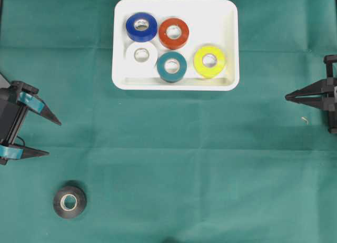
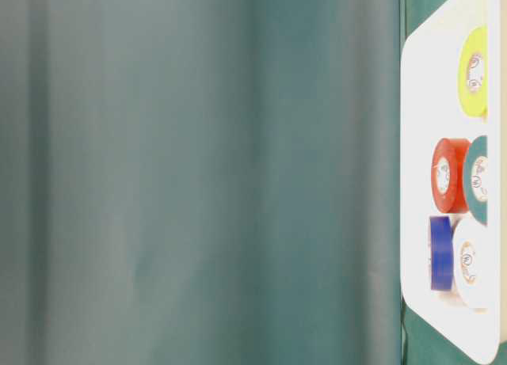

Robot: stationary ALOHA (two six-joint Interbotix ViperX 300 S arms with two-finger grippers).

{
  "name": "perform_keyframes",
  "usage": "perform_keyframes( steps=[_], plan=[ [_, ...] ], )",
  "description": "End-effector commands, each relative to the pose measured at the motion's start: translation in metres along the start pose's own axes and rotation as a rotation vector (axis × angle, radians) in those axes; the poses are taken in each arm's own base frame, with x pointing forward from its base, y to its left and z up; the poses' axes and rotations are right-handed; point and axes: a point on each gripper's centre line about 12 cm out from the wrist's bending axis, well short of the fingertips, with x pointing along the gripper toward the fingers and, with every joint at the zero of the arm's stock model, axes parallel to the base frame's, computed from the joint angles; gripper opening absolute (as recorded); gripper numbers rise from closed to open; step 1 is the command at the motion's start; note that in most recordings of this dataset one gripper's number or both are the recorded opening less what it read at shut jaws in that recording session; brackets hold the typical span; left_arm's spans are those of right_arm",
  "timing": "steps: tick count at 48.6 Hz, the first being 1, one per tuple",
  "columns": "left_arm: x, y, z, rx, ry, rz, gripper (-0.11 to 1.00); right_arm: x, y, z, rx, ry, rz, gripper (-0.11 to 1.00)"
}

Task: Put the tape into the white case with the left arm.
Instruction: 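Move the left gripper down to the black tape roll and grasp it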

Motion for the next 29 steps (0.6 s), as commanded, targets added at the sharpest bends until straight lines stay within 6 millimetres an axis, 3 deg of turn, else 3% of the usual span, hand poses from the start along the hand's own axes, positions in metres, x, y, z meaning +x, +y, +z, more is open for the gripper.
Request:
perform_keyframes(
  steps=[1,19,29],
  plan=[
    [0.002,-0.001,0.003,0.003,-0.005,-0.006,0.88,0.001,0.0,0.005,0.0,-0.017,0.0,-0.09],
    [0.047,-0.038,0.006,0.12,0.068,-0.126,0.86,0.001,0.0,0.004,0.002,-0.012,0.0,-0.09],
    [0.071,-0.048,0.012,0.14,0.13,-0.141,0.86,0.001,0.0,0.005,0.002,-0.014,0.0,-0.09]
  ],
)
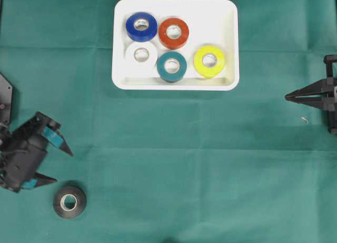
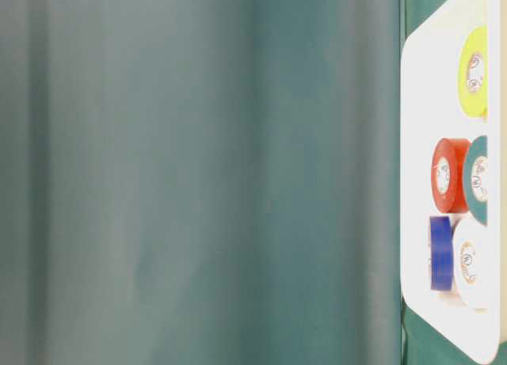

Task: Put the tape into the white case with the left arm.
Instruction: 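Move the left gripper down to the black tape roll and grasp it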

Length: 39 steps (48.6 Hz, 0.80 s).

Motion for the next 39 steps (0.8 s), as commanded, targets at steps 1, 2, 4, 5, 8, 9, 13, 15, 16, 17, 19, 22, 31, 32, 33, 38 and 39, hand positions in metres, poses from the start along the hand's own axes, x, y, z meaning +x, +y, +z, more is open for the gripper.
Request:
perform_keyframes(
  steps=[1,2,4,5,8,9,13,15,16,17,19,22,31,32,33,38,39],
  plan=[
    [0.008,-0.003,0.014,0.012,-0.011,-0.007,0.87,0.001,0.0,0.005,0.0,-0.012,0.0,-0.09],
    [0.01,-0.003,0.015,0.012,-0.008,-0.009,0.86,0.001,0.0,0.004,0.0,-0.011,0.0,-0.09],
    [0.014,-0.004,0.017,0.015,0.0,-0.012,0.86,0.001,0.0,0.004,0.002,-0.011,0.0,-0.09],
    [0.016,-0.005,0.019,0.017,0.004,-0.014,0.86,0.001,0.0,0.004,0.0,-0.012,0.0,-0.09],
    [0.022,-0.008,0.02,0.026,0.015,-0.021,0.86,0.001,0.0,0.005,0.0,-0.014,0.0,-0.09],
    [0.024,-0.009,0.021,0.028,0.02,-0.023,0.86,0.001,0.0,0.004,0.002,-0.011,0.0,-0.09],
    [0.032,-0.013,0.023,0.037,0.029,-0.032,0.86,0.001,0.0,0.004,0.002,-0.011,0.0,-0.09],
    [0.035,-0.016,0.025,0.044,0.029,-0.038,0.86,0.001,0.0,0.004,0.002,-0.011,0.0,-0.09],
    [0.037,-0.016,0.026,0.045,0.03,-0.039,0.86,0.001,0.0,0.004,0.002,-0.011,0.0,-0.09],
    [0.039,-0.018,0.027,0.048,0.029,-0.042,0.86,0.001,0.0,0.004,0.0,-0.011,0.0,-0.09],
    [0.042,-0.019,0.029,0.052,0.029,-0.045,0.86,0.001,0.0,0.004,0.002,-0.011,0.0,-0.09],
    [0.046,-0.021,0.031,0.055,0.035,-0.047,0.86,0.001,0.0,0.004,0.0,-0.011,0.0,-0.09],
    [0.057,-0.026,0.033,0.066,0.054,-0.057,0.86,0.001,0.0,0.004,0.002,-0.012,0.0,-0.09],
    [0.058,-0.026,0.033,0.067,0.056,-0.058,0.86,0.001,0.0,0.005,0.002,-0.012,0.0,-0.09],
    [0.058,-0.027,0.033,0.07,0.056,-0.059,0.86,0.001,0.0,0.005,0.002,-0.014,0.0,-0.09],
    [0.06,-0.027,0.031,0.069,0.065,-0.059,0.86,0.001,0.0,0.005,0.002,-0.012,0.0,-0.09],
    [0.06,-0.027,0.031,0.071,0.067,-0.06,0.86,0.001,0.0,0.004,0.002,-0.011,0.0,-0.09]
  ],
)
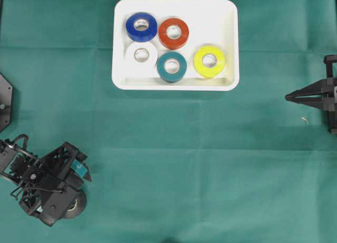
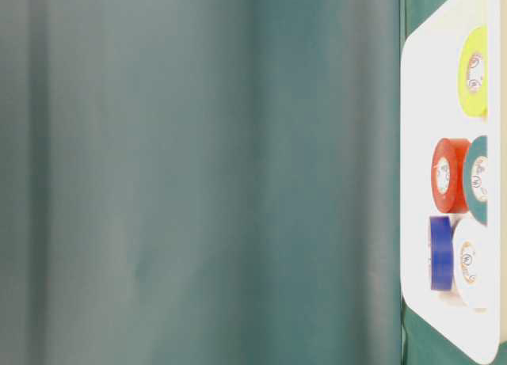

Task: Put the tape into the white case with the left arm.
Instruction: 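Move the left gripper down to the black tape roll and grasp it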

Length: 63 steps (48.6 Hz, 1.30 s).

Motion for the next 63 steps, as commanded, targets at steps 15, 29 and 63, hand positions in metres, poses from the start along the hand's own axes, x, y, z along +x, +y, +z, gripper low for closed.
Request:
perform_keyframes(
  steps=[15,29,63],
  plan=[
    [0.012,-0.003,0.0,0.01,0.023,-0.005,0.86,0.001,0.0,0.005,0.0,-0.015,0.0,-0.09],
    [0.017,-0.003,0.001,0.01,0.034,-0.006,0.85,0.001,0.0,0.005,0.0,-0.015,0.0,-0.09],
    [0.007,-0.003,0.024,0.004,0.0,-0.007,0.24,0.001,0.0,0.004,0.002,-0.014,0.0,-0.09]
  ],
)
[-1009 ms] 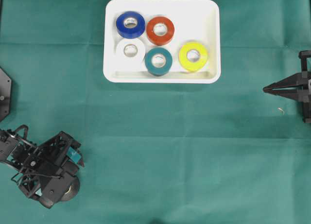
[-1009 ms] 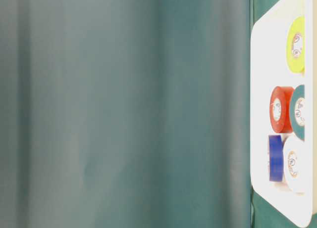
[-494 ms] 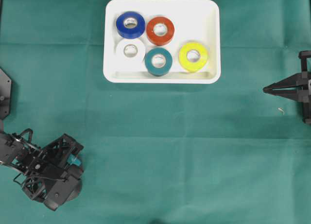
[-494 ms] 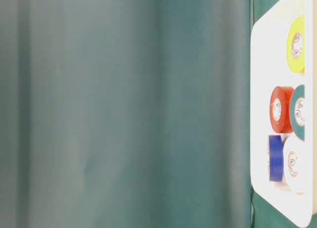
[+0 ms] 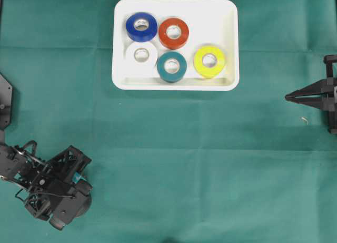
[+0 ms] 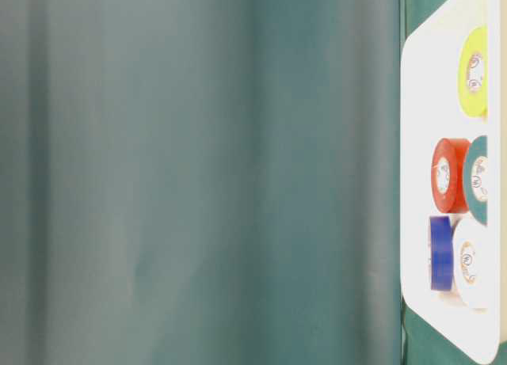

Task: Put the tape into the white case with the left arm.
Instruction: 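Move the left gripper down to the black tape roll and grasp it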

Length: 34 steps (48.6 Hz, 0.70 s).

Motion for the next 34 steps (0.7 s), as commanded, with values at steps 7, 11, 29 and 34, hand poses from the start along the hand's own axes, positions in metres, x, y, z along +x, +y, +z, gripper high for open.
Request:
perform_keyframes(
  steps=[7,11,29,34],
  plan=[
    [-0.029,-0.001,0.043,0.002,-0.075,-0.004,0.24,0.001,0.0,0.004,0.002,-0.012,0.0,-0.09],
    [-0.038,-0.001,0.049,0.004,-0.066,-0.005,0.24,0.001,0.0,0.003,0.002,-0.009,-0.001,-0.09],
    [-0.057,0.027,0.048,-0.063,-0.064,0.044,0.24,0.001,0.0,0.004,0.0,-0.011,0.0,-0.09],
    [-0.058,0.047,0.047,-0.113,-0.065,0.08,0.24,0.001,0.0,0.004,0.002,-0.012,0.0,-0.09]
  ],
)
